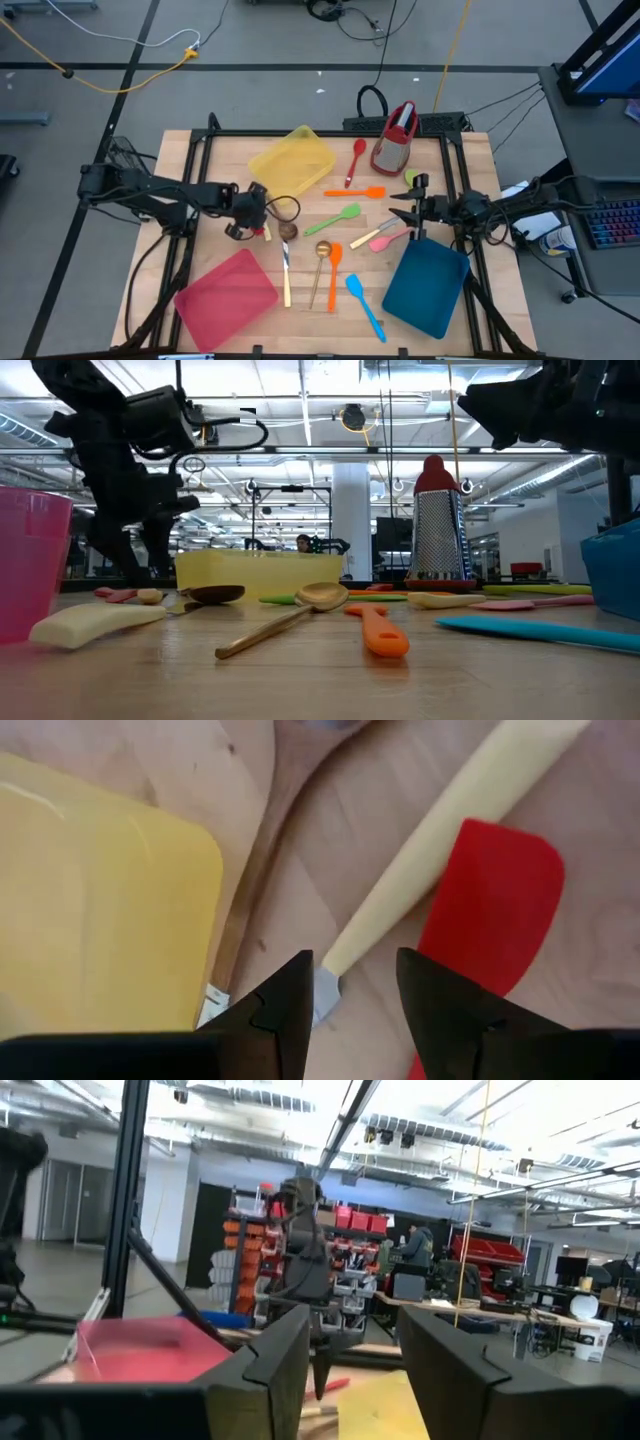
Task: Pick & Place Kitchen Items
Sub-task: Put the left yellow table knife into the pink bin
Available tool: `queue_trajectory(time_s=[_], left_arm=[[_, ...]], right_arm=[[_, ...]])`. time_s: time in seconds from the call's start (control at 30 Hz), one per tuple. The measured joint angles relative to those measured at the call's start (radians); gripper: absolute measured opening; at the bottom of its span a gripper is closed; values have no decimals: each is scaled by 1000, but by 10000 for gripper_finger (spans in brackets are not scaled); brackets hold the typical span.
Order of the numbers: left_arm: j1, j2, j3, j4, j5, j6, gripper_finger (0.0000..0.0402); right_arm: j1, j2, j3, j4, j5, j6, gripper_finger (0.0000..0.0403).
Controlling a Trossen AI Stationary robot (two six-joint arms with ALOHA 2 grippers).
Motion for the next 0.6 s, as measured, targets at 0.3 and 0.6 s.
queue_trajectory(time_s=[0.3, 0.6], left_arm=[[34, 118, 5, 43, 38, 127, 147], [38, 126, 25, 35, 97, 184, 147]], right_arm=[[0, 122, 76, 2, 0, -45, 145], [-1, 173, 77, -2, 3, -43, 144]])
